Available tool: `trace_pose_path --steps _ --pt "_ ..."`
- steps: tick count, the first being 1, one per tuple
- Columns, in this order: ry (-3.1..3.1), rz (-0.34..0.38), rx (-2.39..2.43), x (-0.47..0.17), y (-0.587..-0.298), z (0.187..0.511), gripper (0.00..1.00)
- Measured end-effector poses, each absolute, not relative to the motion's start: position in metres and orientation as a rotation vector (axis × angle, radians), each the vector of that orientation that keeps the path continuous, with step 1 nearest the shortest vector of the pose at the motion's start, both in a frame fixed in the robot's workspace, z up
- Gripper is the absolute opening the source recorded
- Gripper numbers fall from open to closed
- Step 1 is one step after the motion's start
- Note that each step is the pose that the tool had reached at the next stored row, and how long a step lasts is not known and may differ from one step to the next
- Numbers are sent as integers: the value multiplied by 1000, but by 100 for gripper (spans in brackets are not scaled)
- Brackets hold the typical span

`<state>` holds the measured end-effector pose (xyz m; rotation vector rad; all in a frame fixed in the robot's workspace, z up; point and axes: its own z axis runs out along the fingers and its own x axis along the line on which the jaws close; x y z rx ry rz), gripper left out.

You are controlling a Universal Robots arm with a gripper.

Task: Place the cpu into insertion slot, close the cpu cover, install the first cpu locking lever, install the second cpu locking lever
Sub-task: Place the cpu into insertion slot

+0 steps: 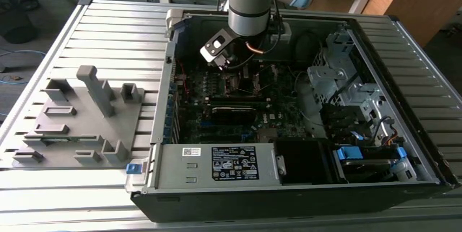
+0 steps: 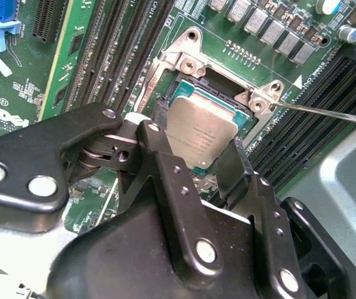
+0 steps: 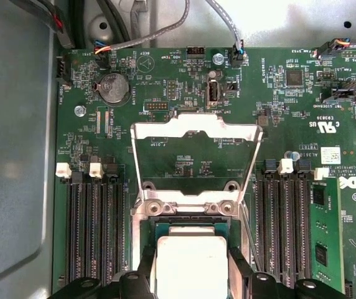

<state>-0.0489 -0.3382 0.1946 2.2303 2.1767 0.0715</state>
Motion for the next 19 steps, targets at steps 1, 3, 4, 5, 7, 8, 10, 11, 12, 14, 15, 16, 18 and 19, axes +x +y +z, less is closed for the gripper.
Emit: trace_pose_path --steps 1,3,4,5,7,8,10,11,12,14,15,16,18,19 --pt "2177 72 2230 -49 -338 195 54" --pt "2178 72 2229 -49 -338 195 54" --pt "2180 73 2226 -49 -338 195 54" --pt "2185 74 2221 -49 -338 195 54" --pt "2192 74 2213 -49 -338 195 54" --pt "2192 74 2213 -49 -338 194 54" --pt "2192 75 2213 -49 -338 194 54" --pt "2193 75 2212 -49 -338 194 54" --pt "2194 75 2212 -49 -338 194 54" --pt "2194 76 2211 -49 -338 194 54" --pt "2194 76 2211 -49 -338 194 54" --pt "2194 76 2211 -49 -338 194 54" --pt "2193 77 2210 -49 -338 193 54" --pt "2193 77 2210 -49 -338 193 54"
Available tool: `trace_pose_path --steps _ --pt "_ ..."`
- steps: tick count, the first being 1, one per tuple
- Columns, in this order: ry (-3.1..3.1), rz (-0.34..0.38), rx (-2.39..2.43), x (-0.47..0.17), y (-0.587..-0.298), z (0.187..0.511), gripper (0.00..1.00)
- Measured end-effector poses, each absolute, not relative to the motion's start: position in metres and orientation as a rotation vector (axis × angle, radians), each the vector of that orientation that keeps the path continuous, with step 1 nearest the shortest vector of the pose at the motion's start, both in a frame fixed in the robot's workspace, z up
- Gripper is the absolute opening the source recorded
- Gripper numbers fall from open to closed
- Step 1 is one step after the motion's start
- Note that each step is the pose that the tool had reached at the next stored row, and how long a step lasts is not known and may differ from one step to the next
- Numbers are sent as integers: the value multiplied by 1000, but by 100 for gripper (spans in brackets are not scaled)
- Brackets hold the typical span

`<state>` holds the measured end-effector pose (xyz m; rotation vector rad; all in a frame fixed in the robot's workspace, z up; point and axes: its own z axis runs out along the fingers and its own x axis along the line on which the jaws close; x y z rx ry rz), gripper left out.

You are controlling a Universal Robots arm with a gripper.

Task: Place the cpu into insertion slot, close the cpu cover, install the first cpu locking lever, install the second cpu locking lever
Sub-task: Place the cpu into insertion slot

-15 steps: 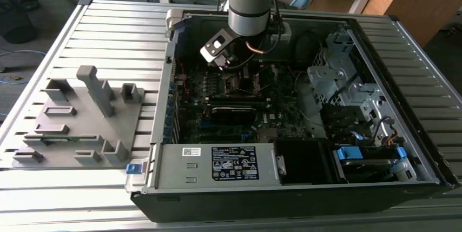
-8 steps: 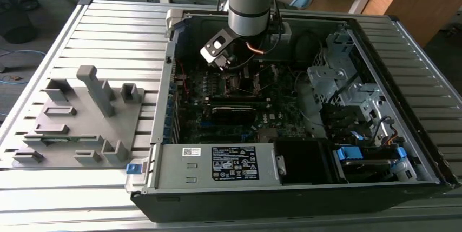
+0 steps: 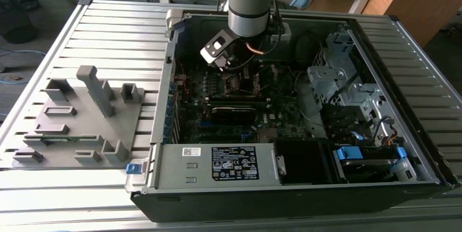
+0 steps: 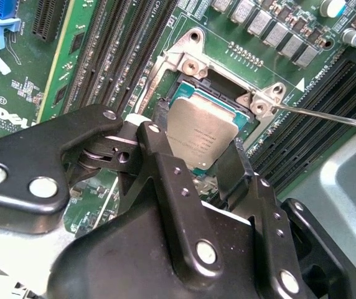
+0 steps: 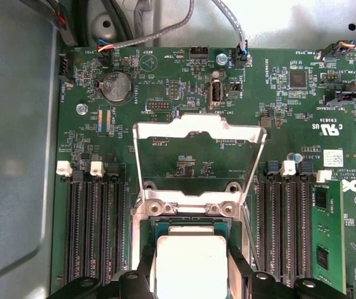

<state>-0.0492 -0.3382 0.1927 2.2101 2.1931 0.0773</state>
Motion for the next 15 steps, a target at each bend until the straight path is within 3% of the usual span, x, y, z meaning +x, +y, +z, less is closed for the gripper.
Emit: trace_pose_path --steps 15 --pt "2193 78 2210 -49 -338 191 54"
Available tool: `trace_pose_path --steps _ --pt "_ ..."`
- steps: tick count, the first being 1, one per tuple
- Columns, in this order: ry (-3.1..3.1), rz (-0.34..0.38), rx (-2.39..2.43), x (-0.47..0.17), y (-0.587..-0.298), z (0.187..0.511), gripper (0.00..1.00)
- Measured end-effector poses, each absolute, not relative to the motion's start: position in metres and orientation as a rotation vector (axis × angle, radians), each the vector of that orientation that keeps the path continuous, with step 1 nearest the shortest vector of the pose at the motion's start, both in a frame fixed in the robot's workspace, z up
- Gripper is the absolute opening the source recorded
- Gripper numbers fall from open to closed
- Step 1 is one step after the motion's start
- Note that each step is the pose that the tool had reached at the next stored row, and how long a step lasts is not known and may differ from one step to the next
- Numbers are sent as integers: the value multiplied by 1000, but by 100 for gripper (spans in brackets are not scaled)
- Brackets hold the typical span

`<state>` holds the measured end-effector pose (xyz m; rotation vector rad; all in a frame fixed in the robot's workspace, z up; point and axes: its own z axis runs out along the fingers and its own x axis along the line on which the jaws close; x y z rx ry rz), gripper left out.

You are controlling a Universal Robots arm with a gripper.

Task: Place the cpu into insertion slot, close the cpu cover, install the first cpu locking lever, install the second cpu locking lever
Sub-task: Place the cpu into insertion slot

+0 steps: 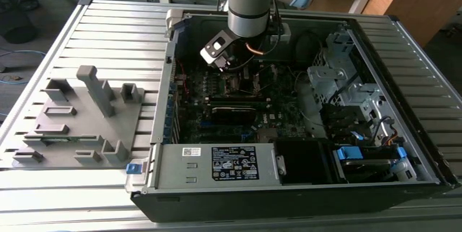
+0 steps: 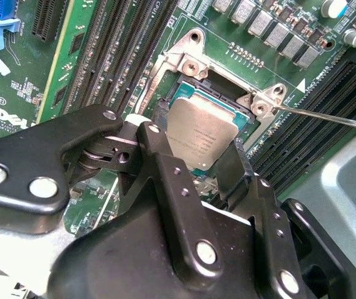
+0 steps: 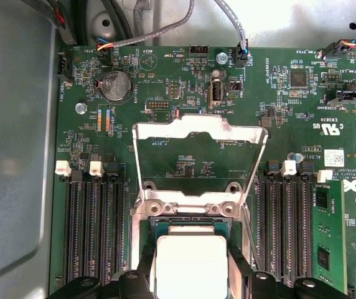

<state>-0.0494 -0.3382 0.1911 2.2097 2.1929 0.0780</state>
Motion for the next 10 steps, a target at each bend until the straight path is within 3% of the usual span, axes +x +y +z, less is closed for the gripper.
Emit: trace_pose_path --steps 2,3,10 --pt "2193 80 2210 -49 -338 191 55" --pt "2193 80 2210 -49 -338 191 61" --pt "2193 78 2210 -49 -338 195 61"
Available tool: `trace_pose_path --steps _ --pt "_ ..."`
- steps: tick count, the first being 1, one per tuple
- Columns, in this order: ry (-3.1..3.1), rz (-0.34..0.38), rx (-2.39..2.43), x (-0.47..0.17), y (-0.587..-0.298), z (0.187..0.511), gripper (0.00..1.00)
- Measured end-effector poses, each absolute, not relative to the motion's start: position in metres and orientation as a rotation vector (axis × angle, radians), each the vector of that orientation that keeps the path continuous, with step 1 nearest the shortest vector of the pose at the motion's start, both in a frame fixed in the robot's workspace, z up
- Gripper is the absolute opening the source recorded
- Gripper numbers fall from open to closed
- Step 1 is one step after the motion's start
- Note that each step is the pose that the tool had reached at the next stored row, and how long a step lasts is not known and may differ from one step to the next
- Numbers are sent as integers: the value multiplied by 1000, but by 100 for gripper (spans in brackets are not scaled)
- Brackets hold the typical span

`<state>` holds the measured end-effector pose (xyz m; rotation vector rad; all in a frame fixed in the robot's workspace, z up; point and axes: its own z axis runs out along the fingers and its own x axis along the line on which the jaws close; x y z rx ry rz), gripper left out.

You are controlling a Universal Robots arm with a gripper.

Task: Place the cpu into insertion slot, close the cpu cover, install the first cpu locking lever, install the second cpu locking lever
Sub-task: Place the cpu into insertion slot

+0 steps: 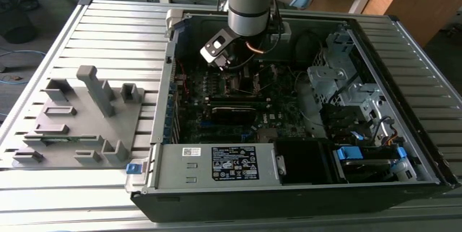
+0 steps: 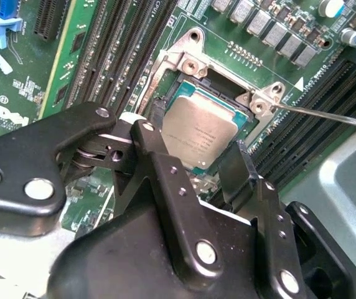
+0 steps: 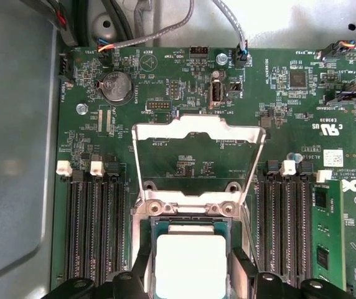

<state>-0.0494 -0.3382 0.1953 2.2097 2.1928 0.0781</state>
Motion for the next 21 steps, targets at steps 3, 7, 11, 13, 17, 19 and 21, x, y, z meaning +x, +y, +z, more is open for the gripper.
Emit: trace_pose_path --steps 3,7,11,13,17,19,21 --pt "2193 78 2210 -49 -338 201 61" --pt "2193 78 2210 -49 -338 206 61" --pt "2193 78 2210 -49 -338 206 61" --pt "2193 78 2210 -49 -338 206 61" --pt "2193 78 2209 -49 -338 206 60" --pt "2193 78 2209 -49 -338 206 53" --pt "2193 78 2209 -49 -338 206 47"
